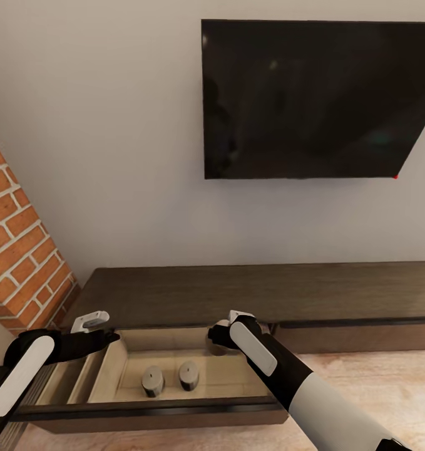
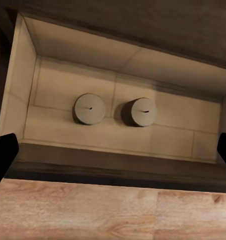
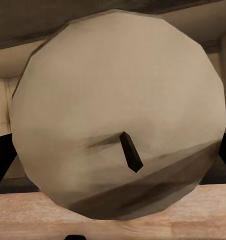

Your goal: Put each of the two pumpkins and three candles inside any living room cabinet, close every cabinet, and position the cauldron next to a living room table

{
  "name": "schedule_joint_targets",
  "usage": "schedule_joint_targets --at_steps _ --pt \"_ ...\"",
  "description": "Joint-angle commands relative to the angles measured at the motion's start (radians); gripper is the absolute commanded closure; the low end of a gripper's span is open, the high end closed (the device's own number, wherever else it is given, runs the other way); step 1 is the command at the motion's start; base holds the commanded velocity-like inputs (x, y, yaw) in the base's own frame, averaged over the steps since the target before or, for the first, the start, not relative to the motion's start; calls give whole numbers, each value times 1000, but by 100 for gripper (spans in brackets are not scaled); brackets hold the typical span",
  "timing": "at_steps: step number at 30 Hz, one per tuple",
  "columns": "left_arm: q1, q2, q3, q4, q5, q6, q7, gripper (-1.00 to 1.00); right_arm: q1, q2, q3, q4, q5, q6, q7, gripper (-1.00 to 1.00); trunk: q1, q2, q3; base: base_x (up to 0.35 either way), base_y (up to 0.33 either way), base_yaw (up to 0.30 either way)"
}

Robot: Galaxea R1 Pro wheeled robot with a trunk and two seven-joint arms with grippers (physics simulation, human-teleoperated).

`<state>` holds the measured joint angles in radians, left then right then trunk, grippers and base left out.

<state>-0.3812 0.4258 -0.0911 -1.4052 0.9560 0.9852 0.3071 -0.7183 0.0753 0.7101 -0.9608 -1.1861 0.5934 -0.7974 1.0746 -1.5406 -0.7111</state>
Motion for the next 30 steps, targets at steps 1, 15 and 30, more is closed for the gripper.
schedule_joint_targets --at_steps 1,15,30 --pt "-1 1 -2 -1 10 1 10 -100 -1 0 2 -1 -6 1 -8 100 0 0 -1 235 -22 3" --pt "-1 -1 -1 -1 10 1 10 -100 -1 0 2 -1 -5 1 -8 100 0 0 -1 74 -14 1" --pt "-1 1 -1 -1 15 1 9 -100 -1 0 0 5 -9 15 -14 100 50 -91 -42 0 0 0"
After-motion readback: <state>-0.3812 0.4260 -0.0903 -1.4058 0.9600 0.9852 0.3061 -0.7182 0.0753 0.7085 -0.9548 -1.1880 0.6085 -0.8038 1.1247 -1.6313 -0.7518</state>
